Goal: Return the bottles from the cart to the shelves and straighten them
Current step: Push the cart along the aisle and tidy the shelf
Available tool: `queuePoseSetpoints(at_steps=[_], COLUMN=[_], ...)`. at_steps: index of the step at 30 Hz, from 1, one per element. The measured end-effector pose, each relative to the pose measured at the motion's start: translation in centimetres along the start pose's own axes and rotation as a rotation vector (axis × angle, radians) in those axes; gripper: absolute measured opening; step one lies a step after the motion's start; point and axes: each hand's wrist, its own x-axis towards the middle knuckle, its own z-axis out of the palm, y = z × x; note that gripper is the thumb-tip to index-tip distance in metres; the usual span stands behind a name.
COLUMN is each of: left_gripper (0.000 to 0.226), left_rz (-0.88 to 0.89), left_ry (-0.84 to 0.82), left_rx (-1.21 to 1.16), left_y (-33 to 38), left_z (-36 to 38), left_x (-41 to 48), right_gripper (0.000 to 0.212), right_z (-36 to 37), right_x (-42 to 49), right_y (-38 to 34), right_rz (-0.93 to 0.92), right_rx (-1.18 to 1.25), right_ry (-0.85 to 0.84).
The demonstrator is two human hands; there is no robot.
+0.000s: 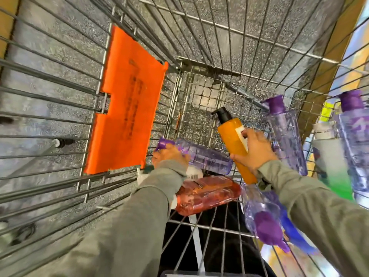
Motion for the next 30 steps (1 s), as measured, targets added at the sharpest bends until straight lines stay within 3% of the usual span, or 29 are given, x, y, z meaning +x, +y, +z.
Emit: queuePoseSetpoints(at_steps=[7,13,17,20,25,30], left_gripper=[0.103,0.11,0.098,0.102,0.095,0.084], left_rz=[-0.156,-0.221,-0.192,-0.187,-0.172,-0.133], left_ry=[-0.139,-0.057,-0.031,-0.079,-0.138,-0.075], left_rx=[-0.349,-0.301,-0.645,-0.854,-0.971,-1.058], left_y=[0.7,1.0,2.6,4.2,5.5,5.5], left_z=[1.4,2.3,2.0,1.4,2.9,4.0], left_x=[2.7,3.1,3.7,3.8,4.4,4.7], right_gripper=[0.1,0.107,0.104,0.103,0.099,0.092], right_z=[1.6,2.3,2.7,2.8,3.1,3.3], right_x=[1.0,1.8,2.4,2.6,2.8,3.1], right_y=[0.4,1.2,1.6,1.8,1.8,1.7], right_rz=[0.142,0.157,0.174,0.184,0.172,0.16], right_rx=[0.115,0.156,0.18,0.182,0.07,0.045], right_ry=[-0.009,-0.023,-0.022,-0.026,-0.027,-0.039])
